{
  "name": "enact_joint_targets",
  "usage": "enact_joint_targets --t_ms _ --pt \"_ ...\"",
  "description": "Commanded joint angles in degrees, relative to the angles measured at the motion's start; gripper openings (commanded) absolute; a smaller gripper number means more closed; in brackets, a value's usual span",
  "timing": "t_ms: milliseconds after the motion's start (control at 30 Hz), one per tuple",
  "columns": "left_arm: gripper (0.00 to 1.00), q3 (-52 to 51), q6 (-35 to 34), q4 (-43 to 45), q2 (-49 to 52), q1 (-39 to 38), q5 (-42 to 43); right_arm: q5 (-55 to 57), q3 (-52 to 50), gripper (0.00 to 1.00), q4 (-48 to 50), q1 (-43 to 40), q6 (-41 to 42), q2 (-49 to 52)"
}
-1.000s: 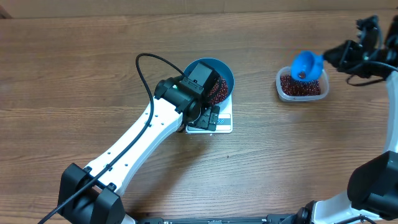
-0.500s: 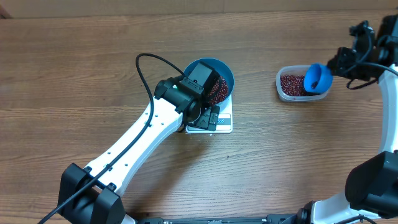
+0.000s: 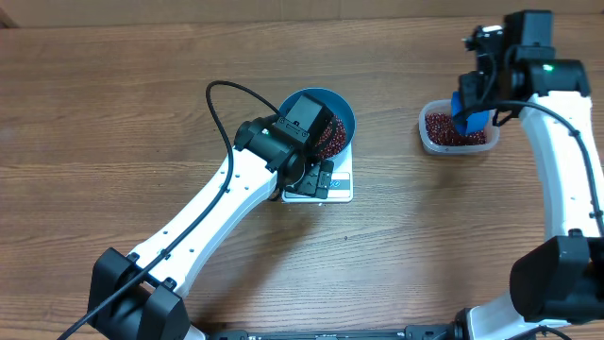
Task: Scoop item into bowl and weigh 150g on scale
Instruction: 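Carry the blue scoop right back into the bean tub, then lay the scoop in the tub and open the right gripper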
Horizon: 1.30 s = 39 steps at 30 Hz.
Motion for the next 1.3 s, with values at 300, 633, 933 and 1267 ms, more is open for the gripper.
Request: enact_joint_targets --t_ms 300,633,933,1267 --pt "1.0 -0.31 -0.33 0.04 0.11 -0.37 0.2 15.04 0.37 0.04 0.59 4.83 -3.02 -0.55" --pt "1.0 -0.31 -0.33 0.04 0.11 -0.37 0.2 -6.14 0.37 0.04 0.79 -3.1 4.72 -0.5" --pt "1.0 -0.31 -0.33 0.04 0.11 -0.37 0.2 -27.32 0.33 0.04 -0.79 -15.39 8.0 1.2" --pt "0.99 -0.31 -0.33 0.04 0.11 -0.37 0.2 -49.31 0.33 0.04 -2.21 -21.73 2.49 9.18"
